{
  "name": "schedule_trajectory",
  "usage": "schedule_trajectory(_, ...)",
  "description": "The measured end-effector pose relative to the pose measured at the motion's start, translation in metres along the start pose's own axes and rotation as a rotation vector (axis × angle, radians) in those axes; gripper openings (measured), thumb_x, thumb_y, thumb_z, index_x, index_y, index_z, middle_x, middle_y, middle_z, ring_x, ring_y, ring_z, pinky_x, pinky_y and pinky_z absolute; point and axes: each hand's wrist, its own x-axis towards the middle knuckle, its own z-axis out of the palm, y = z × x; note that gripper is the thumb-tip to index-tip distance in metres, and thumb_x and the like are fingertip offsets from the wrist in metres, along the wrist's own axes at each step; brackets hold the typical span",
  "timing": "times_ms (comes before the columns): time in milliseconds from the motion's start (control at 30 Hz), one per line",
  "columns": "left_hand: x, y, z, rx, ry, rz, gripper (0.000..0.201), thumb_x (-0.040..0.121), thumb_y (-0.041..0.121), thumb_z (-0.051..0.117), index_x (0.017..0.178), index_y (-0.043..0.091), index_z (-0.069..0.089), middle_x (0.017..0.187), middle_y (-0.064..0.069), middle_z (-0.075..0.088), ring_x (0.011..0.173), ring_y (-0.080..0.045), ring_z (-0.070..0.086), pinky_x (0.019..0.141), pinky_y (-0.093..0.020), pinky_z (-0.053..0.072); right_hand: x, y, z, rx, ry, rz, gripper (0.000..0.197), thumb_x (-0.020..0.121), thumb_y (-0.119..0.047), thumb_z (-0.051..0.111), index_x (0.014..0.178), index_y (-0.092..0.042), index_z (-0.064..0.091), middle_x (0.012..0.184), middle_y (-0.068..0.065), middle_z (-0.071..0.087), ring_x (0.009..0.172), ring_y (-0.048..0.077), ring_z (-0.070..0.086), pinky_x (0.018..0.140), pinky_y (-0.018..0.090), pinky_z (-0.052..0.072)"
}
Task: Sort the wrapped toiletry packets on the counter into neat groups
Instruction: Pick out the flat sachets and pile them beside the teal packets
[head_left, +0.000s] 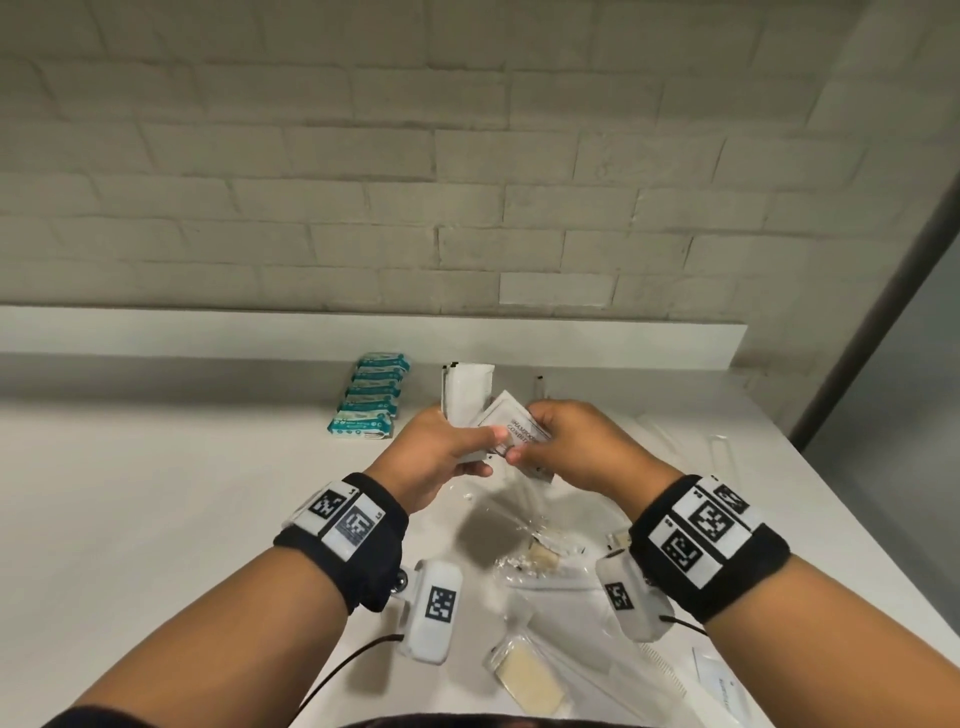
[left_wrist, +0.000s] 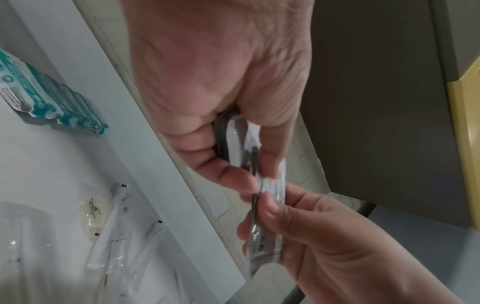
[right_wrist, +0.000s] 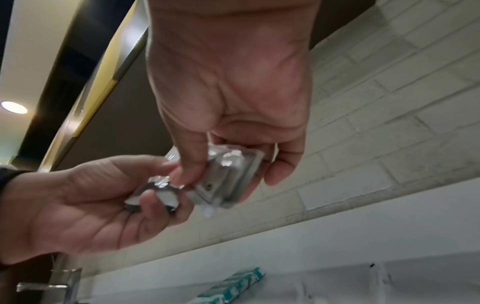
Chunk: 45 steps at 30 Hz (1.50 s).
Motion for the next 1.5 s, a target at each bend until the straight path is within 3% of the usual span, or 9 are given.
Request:
schedule_trajectory(167, 0.002, 0.007, -0.006, -0.166, -0.009, -0.034, 0.026, 0.098, 0.011, 0.047, 0.119, 0.004, 0.061, 0.114, -0.018, 0.069, 0.105, -0.034, 0.067, 0.077, -0.039, 0.060, 0.013, 0.007, -0.012, 0.278, 0.179, 0.058, 0.011, 0.088, -0.010, 0.065, 0.092, -0.021, 0.065, 0.084, 0.001, 0.069, 0.076, 0.019, 0.064, 0.065, 0.029, 0.053)
schedule_trajectory(367, 0.001, 0.005, -0.013, 0.008, -0.022, -0.034, 0.025, 0.089, 0.023, 0.062, 0.110, 0.009, 0.066, 0.101, -0.015, 0.073, 0.088, -0.024, 0.071, 0.064, -0.027, 0.057, 0.022, -0.004, -0.007, 0.684, -0.033, -0.065, 0.022, 0.083, 0.002, 0.066, 0.103, -0.006, 0.066, 0.085, 0.007, 0.070, 0.070, 0.019, 0.066, 0.061, 0.031, 0.053)
schedule_trajectory(500, 0.008, 0.003, -0.017, -0.039, 0.068, -0.078, 0.055, 0.082, 0.058, 0.050, 0.115, 0.014, 0.063, 0.105, -0.017, 0.072, 0.080, -0.021, 0.066, 0.056, -0.024, 0.050, 0.028, -0.002, -0.008, 0.685, 0.229, -0.296, 0.018, 0.073, 0.012, 0.070, 0.089, 0.002, 0.068, 0.085, 0.010, 0.059, 0.079, 0.017, 0.058, 0.075, 0.025, 0.049)
schedule_trajectory(633, 0.012, 0.003, -0.026, -0.153, 0.117, -0.081, 0.014, 0.088, 0.026, 0.064, 0.094, 0.014, 0.069, 0.087, -0.004, 0.073, 0.070, -0.014, 0.060, 0.052, -0.018, 0.043, 0.025, 0.013, -0.012, 0.255, 0.232, -0.530, 0.023, 0.073, 0.004, 0.071, 0.078, -0.018, 0.077, 0.084, -0.002, 0.056, 0.085, 0.013, 0.054, 0.076, 0.014, 0.041)
schedule_trajectory(733, 0.017, 0.000, -0.028, -0.126, 0.135, -0.024, 0.009, 0.086, 0.005, 0.066, 0.092, 0.010, 0.068, 0.083, -0.004, 0.073, 0.069, -0.013, 0.061, 0.052, -0.018, 0.043, 0.023, 0.032, -0.003, -0.052, 0.241, -0.609, 0.043, 0.071, 0.003, 0.070, 0.098, -0.029, 0.072, 0.084, -0.009, 0.059, 0.088, 0.013, 0.053, 0.075, 0.017, 0.040)
schedule_trajectory(900, 0.026, -0.002, -0.033, -0.104, 0.290, 0.047, 0.016, 0.085, 0.001, 0.067, 0.099, 0.004, 0.061, 0.079, -0.007, 0.068, 0.062, -0.013, 0.061, 0.048, -0.018, 0.045, 0.012, 0.045, -0.009, 0.188, 0.181, -0.196, 0.028, 0.081, 0.001, 0.069, 0.086, -0.026, 0.068, 0.085, -0.007, 0.061, 0.075, 0.002, 0.058, 0.072, 0.021, 0.046)
schedule_trajectory(1033, 0.031, -0.004, -0.036, -0.086, 0.324, 0.098, 0.029, 0.086, 0.001, 0.065, 0.113, 0.002, 0.054, 0.083, -0.005, 0.068, 0.062, -0.010, 0.067, 0.051, -0.019, 0.049, 0.008, 0.041, -0.023, 0.398, 0.078, -0.015, 0.023, 0.093, -0.013, 0.060, 0.109, -0.028, 0.060, 0.094, 0.000, 0.068, 0.085, 0.020, 0.069, 0.077, 0.039, 0.058)
schedule_trajectory(1333, 0.033, 0.001, -0.015, -0.351, 0.271, 0.179, 0.030, 0.093, -0.010, 0.046, 0.114, 0.012, 0.047, 0.109, -0.010, 0.063, 0.102, -0.026, 0.065, 0.082, -0.037, 0.058, 0.024, 0.021, 0.009, 0.526, -0.011, 0.080, 0.024, 0.098, -0.023, 0.051, 0.122, -0.024, 0.049, 0.116, 0.008, 0.065, 0.103, 0.029, 0.066, 0.077, 0.044, 0.059)
schedule_trajectory(1500, 0.022, -0.006, -0.002, -0.169, 0.030, 0.033, 0.029, 0.090, -0.007, 0.054, 0.111, 0.012, 0.061, 0.104, -0.012, 0.069, 0.094, -0.029, 0.067, 0.070, -0.032, 0.060, 0.036, 0.005, 0.010, 0.632, 0.153, 0.002, 0.031, 0.094, -0.020, 0.057, 0.123, -0.015, 0.044, 0.117, 0.009, 0.066, 0.104, 0.028, 0.067, 0.084, 0.045, 0.056)
